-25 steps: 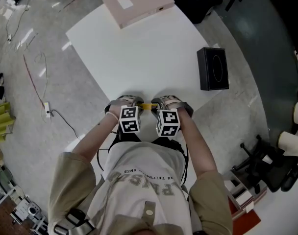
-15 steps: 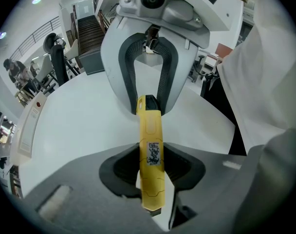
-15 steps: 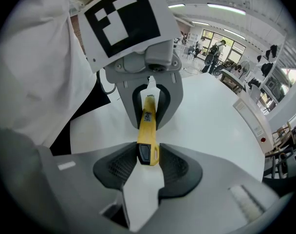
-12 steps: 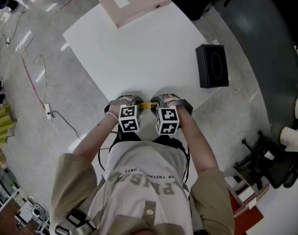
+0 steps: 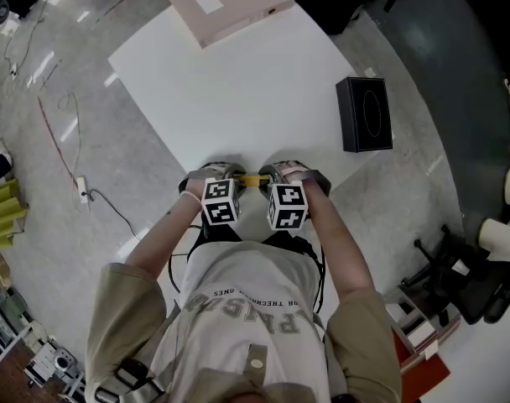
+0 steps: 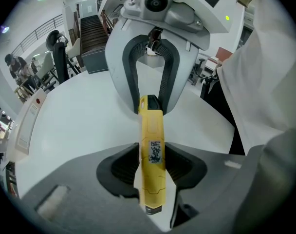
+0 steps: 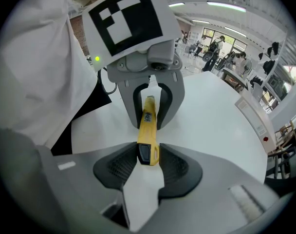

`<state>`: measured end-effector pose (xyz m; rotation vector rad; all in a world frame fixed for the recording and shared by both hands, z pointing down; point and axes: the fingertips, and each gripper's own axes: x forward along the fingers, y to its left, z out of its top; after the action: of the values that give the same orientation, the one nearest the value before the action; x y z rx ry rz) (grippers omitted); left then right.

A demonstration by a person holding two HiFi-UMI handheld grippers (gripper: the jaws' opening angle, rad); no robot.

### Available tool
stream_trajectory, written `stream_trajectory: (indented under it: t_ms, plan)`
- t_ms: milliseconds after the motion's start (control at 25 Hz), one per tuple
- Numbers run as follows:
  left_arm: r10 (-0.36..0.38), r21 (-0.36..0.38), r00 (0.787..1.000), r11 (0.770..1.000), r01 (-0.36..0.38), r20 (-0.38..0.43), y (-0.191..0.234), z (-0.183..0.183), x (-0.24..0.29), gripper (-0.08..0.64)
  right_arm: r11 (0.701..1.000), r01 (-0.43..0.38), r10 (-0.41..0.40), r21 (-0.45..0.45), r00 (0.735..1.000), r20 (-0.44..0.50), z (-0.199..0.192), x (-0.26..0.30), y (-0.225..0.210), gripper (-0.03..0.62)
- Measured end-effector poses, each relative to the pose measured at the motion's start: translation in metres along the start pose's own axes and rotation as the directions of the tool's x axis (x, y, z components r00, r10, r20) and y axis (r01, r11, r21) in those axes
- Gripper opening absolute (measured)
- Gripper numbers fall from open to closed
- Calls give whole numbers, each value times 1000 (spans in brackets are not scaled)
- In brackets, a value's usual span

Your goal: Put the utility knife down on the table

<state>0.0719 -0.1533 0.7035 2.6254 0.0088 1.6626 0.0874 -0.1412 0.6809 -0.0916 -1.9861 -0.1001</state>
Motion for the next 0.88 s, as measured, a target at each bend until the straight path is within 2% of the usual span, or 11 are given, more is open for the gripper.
stream_trajectory:
  t_ms: [640,880]
  plan:
    - [-19,-18,999,1000,19,37,6,-1,-5,199,1000,-7,7,18,1000,-7,-8,4,-2,144]
    - [-23,-27,1000,999,23,16,8,-13,-6,199,999,-15,16,38,1000,-4,-14,7,-4,144]
